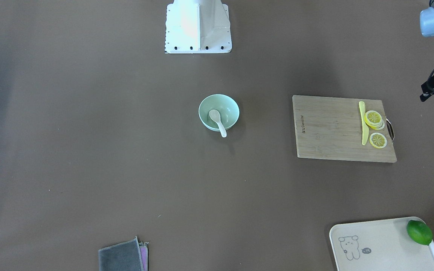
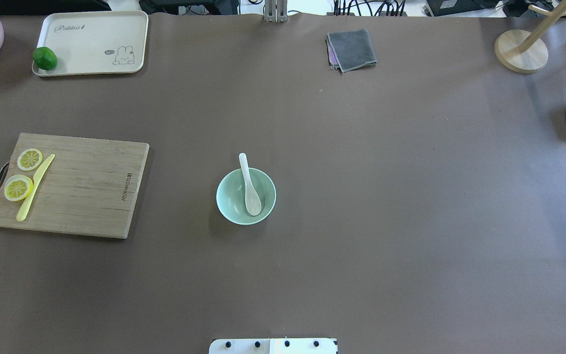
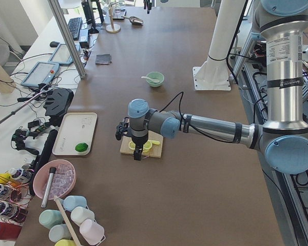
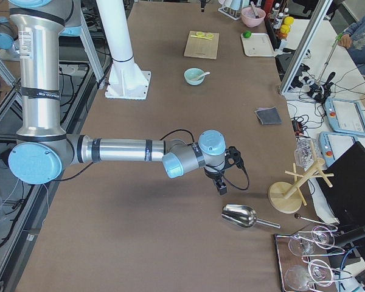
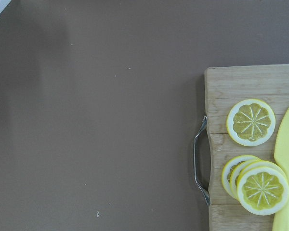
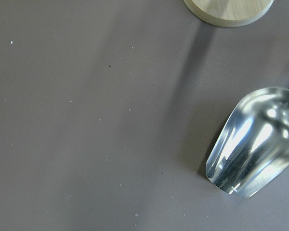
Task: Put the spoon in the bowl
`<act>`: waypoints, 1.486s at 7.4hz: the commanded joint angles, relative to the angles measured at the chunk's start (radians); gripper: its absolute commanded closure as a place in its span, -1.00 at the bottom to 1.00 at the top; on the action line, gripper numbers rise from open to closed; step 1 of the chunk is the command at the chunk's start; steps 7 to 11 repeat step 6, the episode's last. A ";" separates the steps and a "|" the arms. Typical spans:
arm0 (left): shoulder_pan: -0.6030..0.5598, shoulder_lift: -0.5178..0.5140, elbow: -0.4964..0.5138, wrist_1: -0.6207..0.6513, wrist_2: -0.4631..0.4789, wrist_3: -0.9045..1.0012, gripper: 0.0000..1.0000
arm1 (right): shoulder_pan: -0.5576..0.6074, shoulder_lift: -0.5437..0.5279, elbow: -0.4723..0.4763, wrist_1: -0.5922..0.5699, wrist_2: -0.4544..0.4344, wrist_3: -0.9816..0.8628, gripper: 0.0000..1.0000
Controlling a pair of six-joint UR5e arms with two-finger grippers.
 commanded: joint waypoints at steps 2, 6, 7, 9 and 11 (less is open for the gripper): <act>0.000 -0.001 -0.013 -0.001 -0.002 0.002 -0.96 | 0.000 -0.002 -0.014 0.025 -0.006 0.002 -1.00; -0.003 -0.001 -0.038 -0.006 -0.003 0.002 -0.96 | 0.000 -0.008 -0.022 0.024 -0.007 -0.010 -1.00; -0.003 -0.001 -0.038 -0.006 -0.003 0.002 -0.96 | 0.000 -0.008 -0.022 0.024 -0.007 -0.010 -1.00; -0.003 -0.001 -0.038 -0.006 -0.003 0.002 -0.96 | 0.000 -0.008 -0.022 0.024 -0.007 -0.010 -1.00; -0.003 -0.001 -0.038 -0.006 -0.003 0.002 -0.96 | 0.000 -0.008 -0.022 0.024 -0.007 -0.010 -1.00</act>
